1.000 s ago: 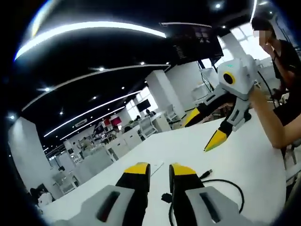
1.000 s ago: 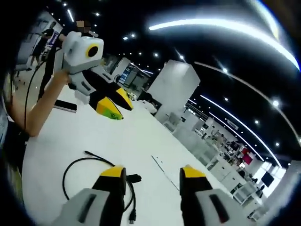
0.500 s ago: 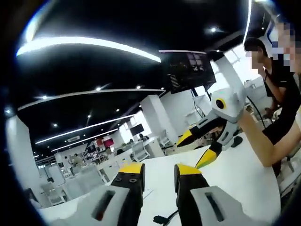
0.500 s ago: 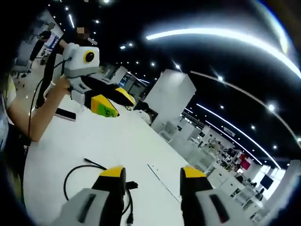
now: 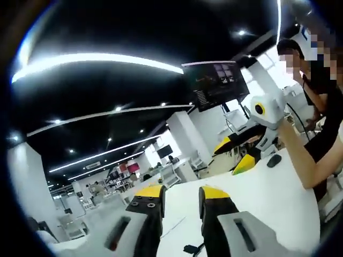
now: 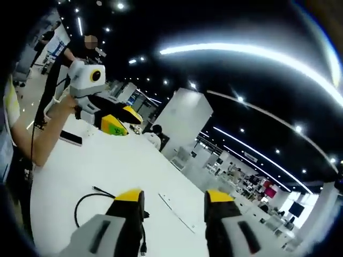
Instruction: Find the charging cable on the desk, coil it up and secure with Velcro.
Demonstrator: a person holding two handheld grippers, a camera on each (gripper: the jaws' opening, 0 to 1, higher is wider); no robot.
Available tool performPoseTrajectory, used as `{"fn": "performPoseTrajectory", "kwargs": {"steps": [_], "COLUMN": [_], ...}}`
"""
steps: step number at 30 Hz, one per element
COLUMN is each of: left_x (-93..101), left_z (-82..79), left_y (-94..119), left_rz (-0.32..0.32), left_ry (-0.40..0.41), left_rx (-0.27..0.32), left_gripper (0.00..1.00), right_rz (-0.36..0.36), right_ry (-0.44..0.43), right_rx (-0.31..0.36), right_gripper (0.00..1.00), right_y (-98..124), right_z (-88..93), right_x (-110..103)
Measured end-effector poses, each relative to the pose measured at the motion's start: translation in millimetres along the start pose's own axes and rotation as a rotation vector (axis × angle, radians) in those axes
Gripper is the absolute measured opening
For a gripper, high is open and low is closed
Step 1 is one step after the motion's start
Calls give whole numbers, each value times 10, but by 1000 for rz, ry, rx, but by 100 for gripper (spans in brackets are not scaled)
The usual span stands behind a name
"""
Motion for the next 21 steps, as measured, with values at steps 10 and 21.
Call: {"fn": "performPoseTrajectory", "kwargs": {"steps": [10, 21], "left_x": [63, 96], "left_z": [-222, -175], "left_y": [242, 234], "left_rz": [-81, -91], "left_ry": [-98, -142], "left_rx": [61, 4], "left_gripper": [27, 30], "right_rz": [48, 85], "right_ry": [0, 57], "right_rx": [92, 28], "right_gripper": [48, 48], "right_y": [92, 103], "right_z": [-204, -194], "right_x": [37, -24]}}
Point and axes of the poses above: the point that each gripper's makers call its tool centre point, and the gripper's own axes: y roughly backward along the fingers, x roughly to its right, z roughly out of its underside, the point moved 6 cm from there along y, roughly backward along the fingers, and after that the axes turned 10 degrees about z, right-handed, at the moved point
